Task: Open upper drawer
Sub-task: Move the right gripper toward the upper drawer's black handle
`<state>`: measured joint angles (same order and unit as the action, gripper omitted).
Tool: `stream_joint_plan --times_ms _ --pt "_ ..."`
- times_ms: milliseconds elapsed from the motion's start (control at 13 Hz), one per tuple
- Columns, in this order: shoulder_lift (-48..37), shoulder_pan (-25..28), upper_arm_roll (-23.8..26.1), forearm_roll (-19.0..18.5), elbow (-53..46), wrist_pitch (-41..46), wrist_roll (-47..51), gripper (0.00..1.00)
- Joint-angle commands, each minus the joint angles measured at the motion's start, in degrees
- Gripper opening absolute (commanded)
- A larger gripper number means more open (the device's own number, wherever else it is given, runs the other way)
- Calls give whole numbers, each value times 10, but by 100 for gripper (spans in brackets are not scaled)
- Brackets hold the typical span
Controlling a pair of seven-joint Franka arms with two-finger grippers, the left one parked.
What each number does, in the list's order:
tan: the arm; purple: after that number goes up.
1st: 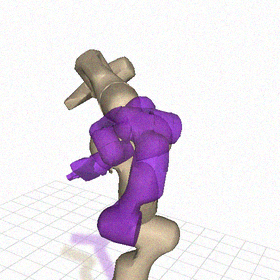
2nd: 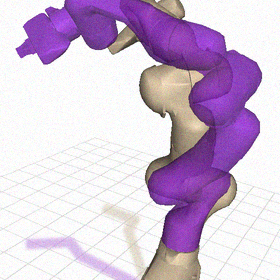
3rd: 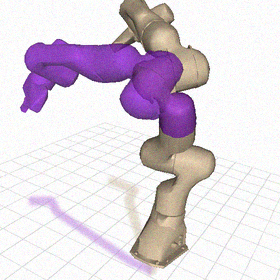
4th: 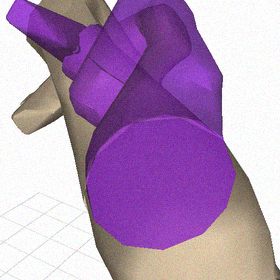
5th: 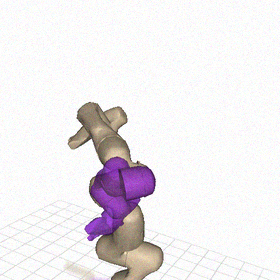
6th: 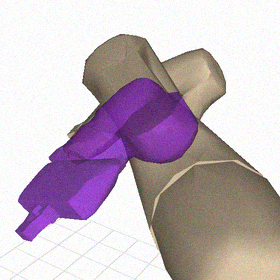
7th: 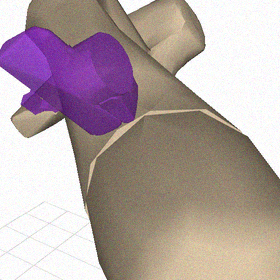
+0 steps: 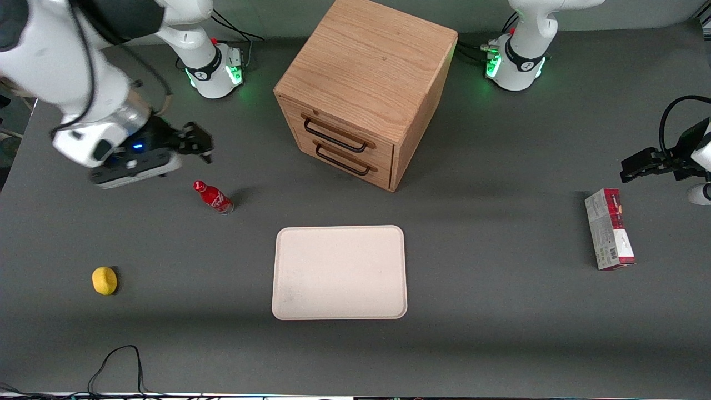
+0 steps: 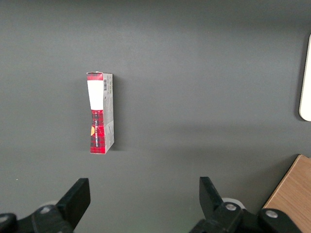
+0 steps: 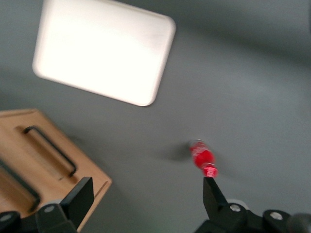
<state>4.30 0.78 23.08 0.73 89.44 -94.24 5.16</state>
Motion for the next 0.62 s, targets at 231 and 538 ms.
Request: stream_joint_plan --times_ms 231,538 --pt "43 2 152 8 -23 11 -85 100" --pt "122 -2 165 49 -27 4 -235 100"
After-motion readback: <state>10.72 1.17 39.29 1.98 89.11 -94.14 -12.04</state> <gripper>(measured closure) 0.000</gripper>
